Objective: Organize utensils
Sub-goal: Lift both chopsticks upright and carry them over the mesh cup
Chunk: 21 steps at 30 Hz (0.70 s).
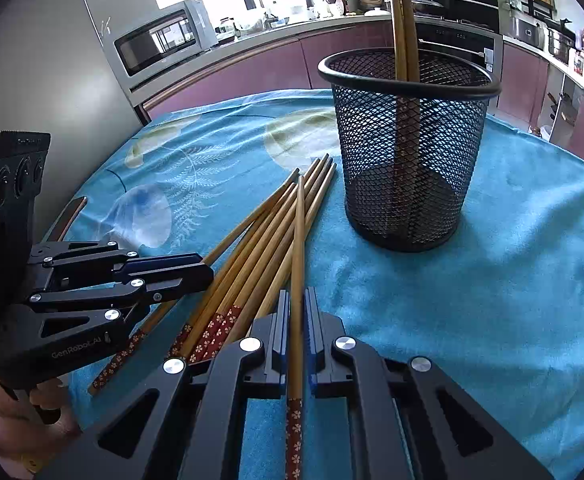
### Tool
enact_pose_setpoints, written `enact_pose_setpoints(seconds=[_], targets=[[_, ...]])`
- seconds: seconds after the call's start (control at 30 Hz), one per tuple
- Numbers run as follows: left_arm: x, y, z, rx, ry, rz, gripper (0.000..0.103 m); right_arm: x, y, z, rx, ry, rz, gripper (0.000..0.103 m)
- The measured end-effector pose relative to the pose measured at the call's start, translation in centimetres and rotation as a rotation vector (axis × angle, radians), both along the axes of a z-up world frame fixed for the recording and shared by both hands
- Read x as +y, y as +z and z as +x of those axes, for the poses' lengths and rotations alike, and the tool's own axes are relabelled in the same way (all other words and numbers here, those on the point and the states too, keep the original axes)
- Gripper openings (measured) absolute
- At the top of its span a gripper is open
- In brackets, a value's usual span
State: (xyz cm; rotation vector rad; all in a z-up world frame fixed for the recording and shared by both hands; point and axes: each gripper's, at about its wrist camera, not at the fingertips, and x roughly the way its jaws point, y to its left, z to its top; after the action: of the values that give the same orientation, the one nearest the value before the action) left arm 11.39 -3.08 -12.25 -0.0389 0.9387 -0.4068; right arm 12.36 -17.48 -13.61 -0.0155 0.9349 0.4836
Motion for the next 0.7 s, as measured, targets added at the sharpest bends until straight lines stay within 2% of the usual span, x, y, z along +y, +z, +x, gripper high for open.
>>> enact_pose_setpoints(seconds=[0.23, 0.4, 0.7], targets=[[-0.2, 0.0, 0.4, 0.002, 0.005, 0.012, 0.008, 0.1, -0.1, 0.4, -0.004, 0.001, 0.005, 0.006], [0.0, 0.5, 0.2, -0.007, 0.012, -0.01, 0.007, -0.6, 0.9, -0.2, -0.032, -0.002, 0.041, 0.006], [0.3, 4.4, -1.2, -0.078, -0.044, -0.087, 0.007, -2.8, 4.1, -1.6, -0.112, -0.001, 0.12, 0.006]])
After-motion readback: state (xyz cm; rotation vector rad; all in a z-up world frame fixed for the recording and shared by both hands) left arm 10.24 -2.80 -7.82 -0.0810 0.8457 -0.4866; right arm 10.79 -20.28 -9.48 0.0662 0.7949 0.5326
